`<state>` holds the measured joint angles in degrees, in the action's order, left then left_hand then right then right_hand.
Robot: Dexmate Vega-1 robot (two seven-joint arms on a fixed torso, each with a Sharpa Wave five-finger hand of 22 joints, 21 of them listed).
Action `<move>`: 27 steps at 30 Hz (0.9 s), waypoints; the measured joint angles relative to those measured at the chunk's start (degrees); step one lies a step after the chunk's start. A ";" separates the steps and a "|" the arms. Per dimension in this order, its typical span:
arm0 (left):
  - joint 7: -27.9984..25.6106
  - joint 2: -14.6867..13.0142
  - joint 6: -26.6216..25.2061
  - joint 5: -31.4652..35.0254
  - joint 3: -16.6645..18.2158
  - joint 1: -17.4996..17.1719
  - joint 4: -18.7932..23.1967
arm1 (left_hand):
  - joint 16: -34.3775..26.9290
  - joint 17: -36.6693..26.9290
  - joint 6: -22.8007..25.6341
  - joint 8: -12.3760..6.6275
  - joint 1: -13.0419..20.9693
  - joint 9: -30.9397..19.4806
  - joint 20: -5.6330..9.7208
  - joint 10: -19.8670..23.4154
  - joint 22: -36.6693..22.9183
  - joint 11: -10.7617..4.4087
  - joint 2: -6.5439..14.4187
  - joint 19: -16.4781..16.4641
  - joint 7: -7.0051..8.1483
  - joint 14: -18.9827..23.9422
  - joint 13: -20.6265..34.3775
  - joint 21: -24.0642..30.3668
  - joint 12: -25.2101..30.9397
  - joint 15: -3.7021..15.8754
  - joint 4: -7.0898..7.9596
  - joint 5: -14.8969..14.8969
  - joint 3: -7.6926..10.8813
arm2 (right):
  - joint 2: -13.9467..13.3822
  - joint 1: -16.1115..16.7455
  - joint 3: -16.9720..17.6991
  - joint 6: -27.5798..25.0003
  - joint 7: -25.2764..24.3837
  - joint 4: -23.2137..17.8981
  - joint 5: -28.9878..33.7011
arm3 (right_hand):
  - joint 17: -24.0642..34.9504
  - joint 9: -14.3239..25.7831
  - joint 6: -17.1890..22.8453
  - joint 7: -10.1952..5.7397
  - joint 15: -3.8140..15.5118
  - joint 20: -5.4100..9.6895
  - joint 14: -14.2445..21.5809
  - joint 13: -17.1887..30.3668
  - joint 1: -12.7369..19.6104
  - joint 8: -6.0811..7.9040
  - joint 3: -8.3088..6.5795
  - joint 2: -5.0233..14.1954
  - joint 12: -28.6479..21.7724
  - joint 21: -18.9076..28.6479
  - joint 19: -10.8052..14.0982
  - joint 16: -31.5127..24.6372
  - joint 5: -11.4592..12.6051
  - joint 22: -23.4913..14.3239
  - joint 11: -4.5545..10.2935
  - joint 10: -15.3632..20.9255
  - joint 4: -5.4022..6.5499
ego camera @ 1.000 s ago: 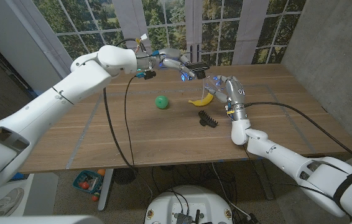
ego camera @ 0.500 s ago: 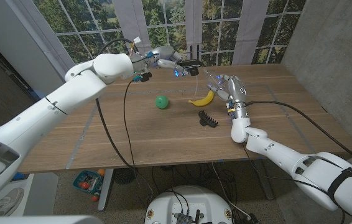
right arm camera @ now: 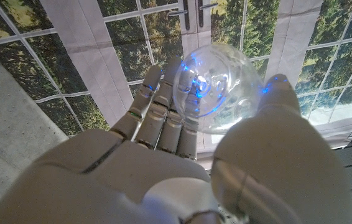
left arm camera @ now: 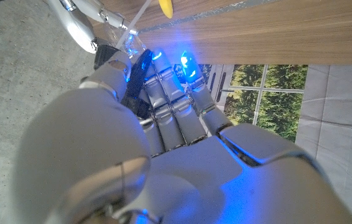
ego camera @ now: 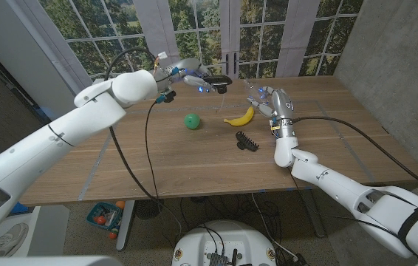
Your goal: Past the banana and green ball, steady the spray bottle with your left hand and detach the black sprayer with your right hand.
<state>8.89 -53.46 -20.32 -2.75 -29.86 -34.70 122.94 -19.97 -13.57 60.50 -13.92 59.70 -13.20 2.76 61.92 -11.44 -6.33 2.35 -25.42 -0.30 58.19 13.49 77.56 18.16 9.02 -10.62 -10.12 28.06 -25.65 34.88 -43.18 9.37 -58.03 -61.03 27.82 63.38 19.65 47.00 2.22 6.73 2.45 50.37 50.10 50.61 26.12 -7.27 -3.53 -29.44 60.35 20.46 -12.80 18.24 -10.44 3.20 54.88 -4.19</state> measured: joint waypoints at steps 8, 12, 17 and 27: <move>-1.28 -0.47 -2.22 3.13 -0.49 -1.42 1.61 | 0.00 0.27 0.30 0.02 0.89 0.01 0.00 0.00 0.00 -0.01 0.12 0.00 0.31 0.05 -0.20 0.00 -0.49 0.05 0.22 0.05 -0.24 | -3.63 3.57 0.93 -9.08 5.74 -9.94 -0.25 | 0.00 -0.97 0.49 -0.08 0.00 0.01 0.00 -0.54 0.00 -0.30 0.00 0.00 0.55 0.00 0.44 0.00 -0.01 0.06 0.29 0.73 0.00; -1.32 -0.60 -2.84 4.05 -0.60 -1.75 1.96 | 0.00 0.27 0.30 0.02 0.89 0.01 -0.13 0.00 0.00 -0.01 0.11 0.14 0.31 0.05 -0.23 0.21 -0.49 0.05 0.22 0.16 -0.24 | -5.11 5.19 1.42 -11.71 7.42 -14.05 -0.22 | -0.16 -1.32 0.49 -0.08 0.00 0.00 0.00 -1.03 0.00 -0.72 0.16 0.00 0.67 0.00 0.82 0.00 -0.01 0.05 0.19 0.83 0.15; -1.25 -0.80 -3.48 5.05 -1.00 -2.50 2.52 | 0.22 0.27 0.46 0.45 1.04 0.01 -0.21 0.00 0.23 -0.01 -0.03 0.22 0.15 0.05 -0.25 0.21 -0.64 0.05 0.22 0.39 -0.24 | -7.20 7.56 2.16 -18.40 11.80 -20.07 0.27 | -0.47 -2.02 0.50 -0.08 0.00 0.21 0.00 -1.56 0.00 -0.73 0.16 0.00 1.12 0.00 1.03 0.00 -0.03 0.05 0.29 1.34 0.15; -1.07 -1.19 -5.41 7.13 -1.62 -3.80 3.64 | 0.50 0.54 0.62 0.47 1.28 0.01 -0.20 0.00 0.26 -0.01 -0.23 0.62 -0.01 -0.09 -0.54 0.21 -0.72 0.17 0.15 0.39 -0.32 | -10.03 11.06 3.27 -27.13 18.46 -28.90 0.73 | -1.28 -3.07 0.72 0.13 0.00 0.01 0.00 -2.32 0.00 -1.31 0.32 0.00 1.96 -0.28 1.23 0.40 -0.06 0.15 0.10 1.55 0.30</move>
<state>7.83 -54.65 -25.73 4.38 -31.48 -38.50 126.59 -19.46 -13.03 61.12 -13.45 60.98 -13.19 2.57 61.92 -11.18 -6.34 2.12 -24.79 -0.31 58.10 12.96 77.77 17.45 9.19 -10.47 -9.73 27.74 -35.68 45.94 -39.91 -17.76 -39.57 -89.94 28.55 62.10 16.58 47.72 2.34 6.73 2.45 50.37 47.78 50.62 24.80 -6.95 -3.53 -27.48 60.07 21.69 -12.40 18.18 -10.30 3.30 56.43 -3.88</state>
